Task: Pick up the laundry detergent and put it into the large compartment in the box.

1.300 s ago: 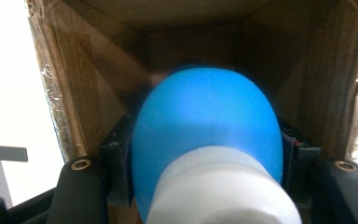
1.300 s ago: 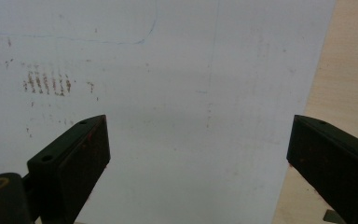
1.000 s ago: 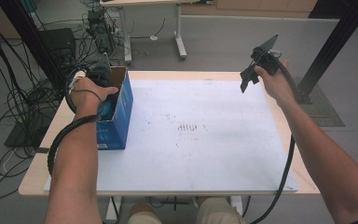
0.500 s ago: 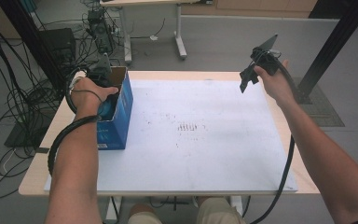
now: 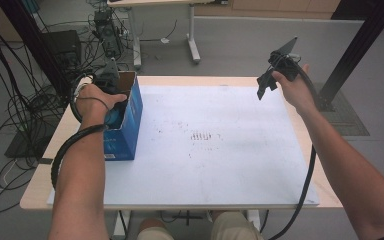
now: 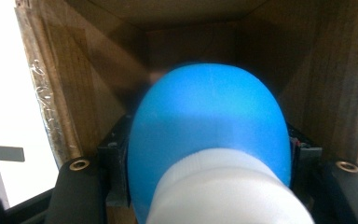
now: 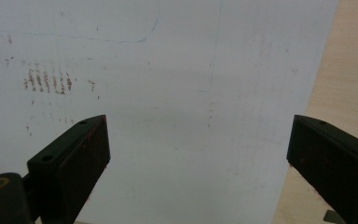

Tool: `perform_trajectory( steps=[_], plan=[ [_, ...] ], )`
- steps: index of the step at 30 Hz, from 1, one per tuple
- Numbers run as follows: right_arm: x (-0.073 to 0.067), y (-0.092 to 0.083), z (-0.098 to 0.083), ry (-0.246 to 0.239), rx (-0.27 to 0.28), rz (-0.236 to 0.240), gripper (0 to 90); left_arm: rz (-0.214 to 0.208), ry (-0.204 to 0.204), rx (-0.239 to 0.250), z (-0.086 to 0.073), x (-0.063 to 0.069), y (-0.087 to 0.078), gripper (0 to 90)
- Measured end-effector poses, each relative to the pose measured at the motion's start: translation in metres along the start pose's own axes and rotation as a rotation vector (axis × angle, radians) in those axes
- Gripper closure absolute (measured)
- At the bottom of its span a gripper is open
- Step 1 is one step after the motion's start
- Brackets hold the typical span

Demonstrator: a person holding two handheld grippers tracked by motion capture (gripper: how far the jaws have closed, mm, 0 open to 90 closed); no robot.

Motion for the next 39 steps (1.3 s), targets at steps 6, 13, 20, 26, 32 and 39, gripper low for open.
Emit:
perform_trajectory(
  steps=[6,13,20,26,32,39],
  plan=[
    [0.000,0.000,0.000,-0.002,0.001,0.000,5.7,0.001,0.000,0.003,0.000,-0.001,-0.002,36.0],
    [-0.001,0.001,0.000,-0.003,0.000,0.002,5.7,0.002,0.001,0.005,0.000,0.000,-0.002,35.7],
    [0.001,0.001,0.000,-0.001,0.000,0.004,5.6,-0.002,0.005,0.009,-0.001,0.000,-0.005,34.9],
    [0.000,0.000,-0.002,-0.003,0.006,0.009,5.7,-0.004,0.007,0.011,-0.002,0.001,-0.012,31.3],
    [-0.001,-0.001,-0.002,-0.010,0.010,0.015,5.6,0.008,0.007,0.029,-0.003,0.001,-0.031,29.0],
    [-0.003,0.001,0.000,-0.016,0.003,0.011,5.7,0.019,0.034,0.046,-0.006,0.009,-0.065,23.1]
  ],
)
Point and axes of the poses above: each handheld gripper's, and its own axes: y roughly forward along the jaws, z roughly out of its top, x roughly to its right, the point moved 2 cm from there along y, roughly forward along the jaws, and after that the axes turned 12 degrees about x, right-handed, at the moved point
